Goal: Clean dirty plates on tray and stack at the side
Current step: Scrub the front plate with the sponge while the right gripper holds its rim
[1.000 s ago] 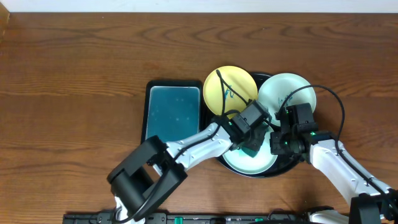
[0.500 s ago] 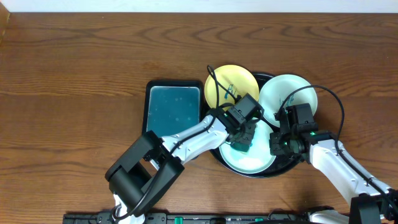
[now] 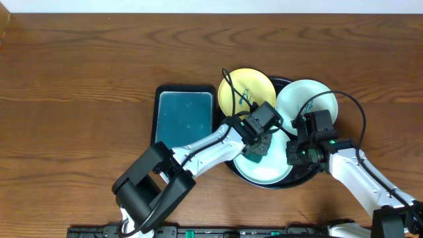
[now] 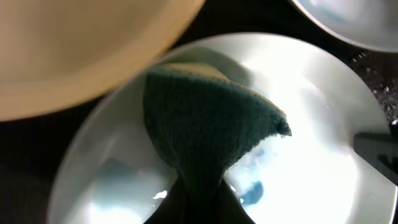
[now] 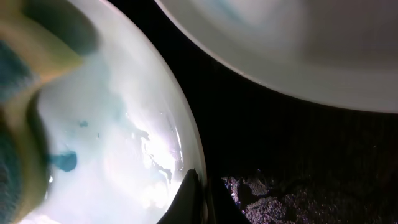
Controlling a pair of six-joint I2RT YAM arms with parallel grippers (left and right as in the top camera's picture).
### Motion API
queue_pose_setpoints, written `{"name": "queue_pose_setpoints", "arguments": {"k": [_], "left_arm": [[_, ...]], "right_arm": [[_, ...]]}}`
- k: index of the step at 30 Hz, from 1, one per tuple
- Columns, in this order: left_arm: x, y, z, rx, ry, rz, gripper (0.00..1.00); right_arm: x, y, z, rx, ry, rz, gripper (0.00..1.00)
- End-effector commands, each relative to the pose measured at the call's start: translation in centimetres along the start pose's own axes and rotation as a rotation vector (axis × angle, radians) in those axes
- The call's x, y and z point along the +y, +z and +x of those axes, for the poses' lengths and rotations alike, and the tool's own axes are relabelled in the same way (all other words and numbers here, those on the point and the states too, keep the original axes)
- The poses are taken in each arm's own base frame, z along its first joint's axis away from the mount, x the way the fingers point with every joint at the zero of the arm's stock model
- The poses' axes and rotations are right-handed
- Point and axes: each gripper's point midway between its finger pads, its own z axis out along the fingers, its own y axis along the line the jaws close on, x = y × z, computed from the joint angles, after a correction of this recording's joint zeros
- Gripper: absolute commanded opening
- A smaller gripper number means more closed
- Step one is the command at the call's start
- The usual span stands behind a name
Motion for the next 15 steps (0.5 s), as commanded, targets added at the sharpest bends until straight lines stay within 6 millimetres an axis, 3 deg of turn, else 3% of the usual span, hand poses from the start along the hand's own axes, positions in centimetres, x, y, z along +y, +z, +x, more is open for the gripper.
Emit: {"name": "queue_pose_setpoints", "arguments": {"k": [1,5,10,15], "left_arm": [[-1.4,-0.2,1.9,0.039,0.017,0.024,0.08],[-2.2,0.0,3.6,0.086,0.042,0.034,0.08],[-1.2,-0.2,5.3,0.154,0.044,-0.009,0.08],[0.1,-0.3,5.1,0.142,0.092,-0.074,0.08]], "right_arm": [[-0.1,0.1,0.2,0.011,-0.013,0.018,0.01],[-0.1,0.1,0.1,0.011,-0.013,0.018,0.01],[-0.1,0.1,0.1,0.011,-0.013,0.018,0.01],[-0.1,0.1,0.1,0.011,-0.013,0.018,0.01]]}}
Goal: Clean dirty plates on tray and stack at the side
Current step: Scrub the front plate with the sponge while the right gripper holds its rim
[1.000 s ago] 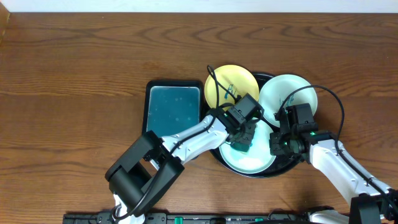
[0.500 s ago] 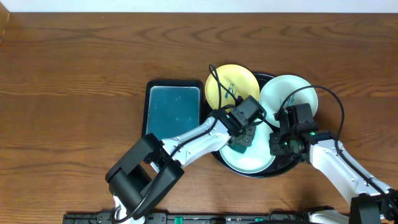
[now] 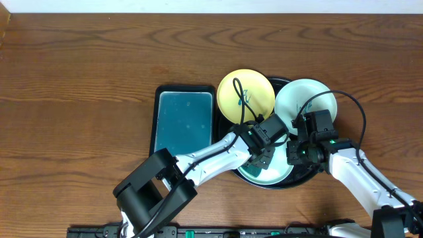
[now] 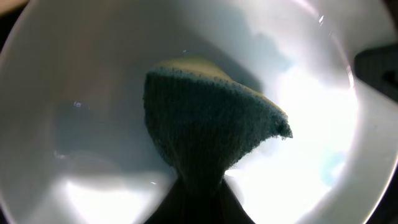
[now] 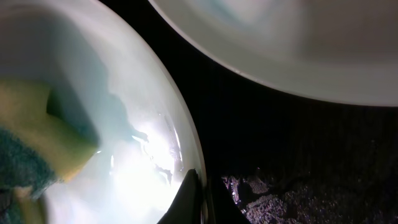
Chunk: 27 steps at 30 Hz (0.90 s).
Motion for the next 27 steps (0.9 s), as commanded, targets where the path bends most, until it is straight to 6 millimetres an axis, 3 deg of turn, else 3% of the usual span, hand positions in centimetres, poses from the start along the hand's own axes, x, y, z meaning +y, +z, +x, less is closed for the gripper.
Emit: {"name": "queue_pose_setpoints", "arguments": {"k": [1,4,9,21,27], "left_arm": [[1.6,0.4,0.8,0.008,0.027,-0.077,0.08],[2.3,0.3,-0.8,-0.072,0.027,-0.131,0.08],[1.5,0.3,-1.9,-0.12,-0.041,-0.091,0.08],[-3.0,0.2,1.2,0.058,-0.044,0.166,0.08],[-2.0,0.1,3.6,0.159,-0.026,0.128,0.08]], "right_arm": [[0.0,0.1,0.2,0.013,-0.013,0.014,0.01],[0.0,0.1,0.2,0.013,-0.013,0.014,0.01],[-0.1,0.1,0.4,0.021,-0.012,0.015,0.01],[-0.1,0.1,0.4,0.021,-0.012,0.015,0.01],[-0.1,0.1,0.4,0.021,-0.012,0.015,0.01]]}}
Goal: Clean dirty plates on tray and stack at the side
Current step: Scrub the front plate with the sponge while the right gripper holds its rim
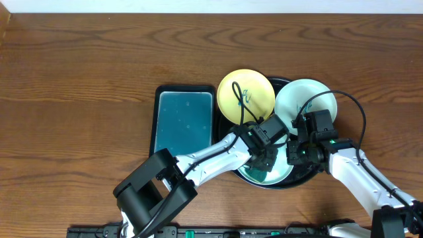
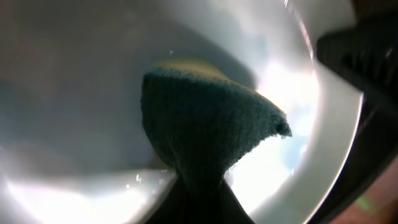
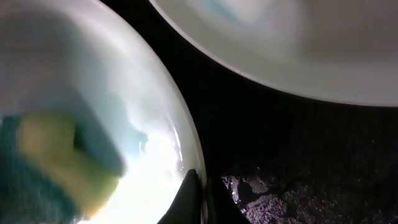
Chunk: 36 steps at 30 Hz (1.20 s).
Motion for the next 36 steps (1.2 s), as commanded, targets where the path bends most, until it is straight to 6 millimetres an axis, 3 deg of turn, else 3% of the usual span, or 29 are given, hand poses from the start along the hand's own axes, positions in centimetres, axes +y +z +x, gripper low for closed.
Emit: {"name": "queue_pose_setpoints", "arguments": {"k": [1,5,10,15,19,26,36], "left_arm": [[0.3,0.2,2.7,0.106,0.033,0.011,0.08],[2.1,0.2,1.9,0.06,0.067,-0.089,0.08],[4.8,-0.4,-1.9,-0.126,0.076,-0.269,0.08],[4.6,-1.0,-4.9,-0.267,0.072,-0.293,0.08],[3.9,-1.1,-5.8,-0.312,0.035,-0.261,0.08],[1.3,-0.1,-3.7,-0.193,0.015,-0.092,0.08],[-2.8,0.1,0.9,0.049,0.045,0.162,0.08]], "right_arm": [[0.0,0.1,0.3,0.018,-0.012,0.014,0.01],[0.0,0.1,0.4,0.019,-0.012,0.015,0.01],[-0.1,0.1,0.5,0.024,-0.011,0.015,0.01],[-0.1,0.1,0.5,0.025,-0.011,0.015,0.01],[-0.1,0.1,0.5,0.025,-0.011,0.015,0.01],[-0.1,0.1,0.5,0.025,-0.011,0.015,0.01],[-0.1,0.1,0.5,0.025,-0.011,0.015,0.01]]}}
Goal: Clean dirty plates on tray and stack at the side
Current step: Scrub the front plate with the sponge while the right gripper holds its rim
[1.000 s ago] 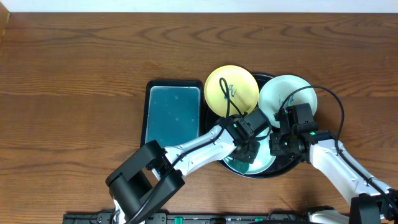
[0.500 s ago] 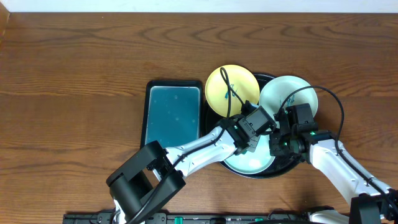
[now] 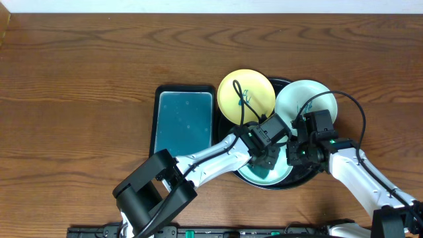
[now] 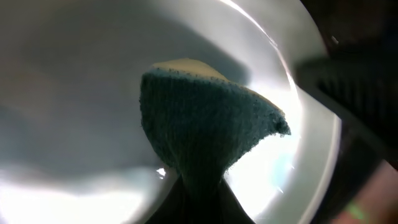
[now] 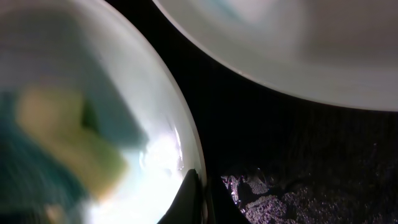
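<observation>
A pale mint plate (image 3: 272,176) lies at the front of the round black tray (image 3: 295,178). My left gripper (image 3: 266,157) is shut on a green and yellow sponge (image 4: 205,127) that is pressed onto the plate's inside (image 4: 68,74), close to its right rim. From the right, my right gripper (image 5: 200,186) is shut on the same plate's rim (image 5: 181,127), and the blurred sponge (image 5: 59,134) shows at its left. A yellow plate (image 3: 246,94) and a white plate (image 3: 307,99) sit at the back of the tray.
A teal rectangular tray (image 3: 184,122) lies on the wooden table (image 3: 79,79) just left of the black tray. The white plate's edge (image 5: 280,50) overhangs the rough black tray floor (image 5: 298,168) near my right gripper. Both arms crowd the tray's front.
The sponge has shifted a little on the pale plate, nearer the rim that my right gripper holds. My right gripper has not moved and still pinches that rim.
The sponge first lay on the far part of the pale plate beside the yellow plate, with blue spots next to it. Then it sat near the middle, then toward the front, and now near the right rim. My right gripper held the rim throughout.
</observation>
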Controlling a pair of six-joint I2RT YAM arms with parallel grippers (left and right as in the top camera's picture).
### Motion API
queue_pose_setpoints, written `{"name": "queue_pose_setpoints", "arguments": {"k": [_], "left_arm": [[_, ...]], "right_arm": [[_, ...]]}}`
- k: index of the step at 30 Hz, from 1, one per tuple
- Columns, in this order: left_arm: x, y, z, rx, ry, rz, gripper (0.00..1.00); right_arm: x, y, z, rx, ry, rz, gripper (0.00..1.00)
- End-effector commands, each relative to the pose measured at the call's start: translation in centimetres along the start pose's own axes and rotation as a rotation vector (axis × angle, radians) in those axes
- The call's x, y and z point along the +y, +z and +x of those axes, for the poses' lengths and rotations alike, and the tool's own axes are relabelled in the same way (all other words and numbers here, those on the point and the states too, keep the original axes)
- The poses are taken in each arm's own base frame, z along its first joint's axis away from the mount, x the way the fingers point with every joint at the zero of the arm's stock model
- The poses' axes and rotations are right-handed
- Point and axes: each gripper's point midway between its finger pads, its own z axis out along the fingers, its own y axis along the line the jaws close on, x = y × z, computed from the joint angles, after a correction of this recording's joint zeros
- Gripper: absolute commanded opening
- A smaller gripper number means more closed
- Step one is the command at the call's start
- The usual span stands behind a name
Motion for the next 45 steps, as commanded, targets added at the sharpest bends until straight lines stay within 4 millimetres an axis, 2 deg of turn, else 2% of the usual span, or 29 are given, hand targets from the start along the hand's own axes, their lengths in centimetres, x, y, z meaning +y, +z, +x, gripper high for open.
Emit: {"name": "queue_pose_setpoints", "arguments": {"k": [1,5,8,10,13,17,21,23,26,29,37,40,45], "left_arm": [[-2.4,0.0,2.6,0.131,0.042,0.163,0.08],[-2.0,0.0,3.4,0.167,0.074,0.158,0.08],[0.3,0.2,3.1,0.135,0.092,0.034,0.08],[2.8,0.2,1.9,0.073,0.092,-0.102,0.08],[5.1,-0.2,-0.1,-0.008,0.07,-0.203,0.08],[6.8,-0.6,-2.5,-0.074,0.009,-0.213,0.08],[9.0,-1.2,-4.1,-0.114,-0.152,-0.208,0.08],[8.7,-1.3,-4.4,-0.099,-0.207,-0.135,0.08],[6.5,-1.3,-4.7,-0.061,-0.224,0.034,0.08],[4.9,-1.4,-4.9,-0.054,-0.221,0.107,0.08],[1.1,-0.4,-2.5,-0.019,-0.119,0.113,0.08],[1.3,0.1,-1.6,-0.026,-0.09,0.028,0.08],[4.1,-0.1,-1.0,-0.02,-0.109,-0.106,0.08]], "right_arm": [[-0.2,0.2,0.3,0.015,-0.012,0.021,0.01],[-0.2,0.2,0.3,0.015,-0.012,0.021,0.01],[-0.2,0.2,0.3,0.015,-0.012,0.021,0.01],[-0.2,0.2,0.3,0.015,-0.012,0.021,0.01],[-0.2,0.2,0.3,0.015,-0.012,0.021,0.01],[-0.2,0.2,0.3,0.015,-0.012,0.021,0.01],[-0.2,0.2,0.3,0.015,-0.012,0.021,0.01],[-0.2,0.2,0.3,0.015,-0.012,0.021,0.01],[-0.2,0.2,0.3,0.015,-0.012,0.021,0.01],[-0.2,0.2,0.3,0.015,-0.012,0.021,0.01],[-0.2,0.2,0.3,0.016,-0.012,0.022,0.01],[-0.2,0.2,0.4,0.018,-0.012,0.022,0.01],[-0.3,0.2,0.4,0.017,-0.012,0.029,0.01]]}}
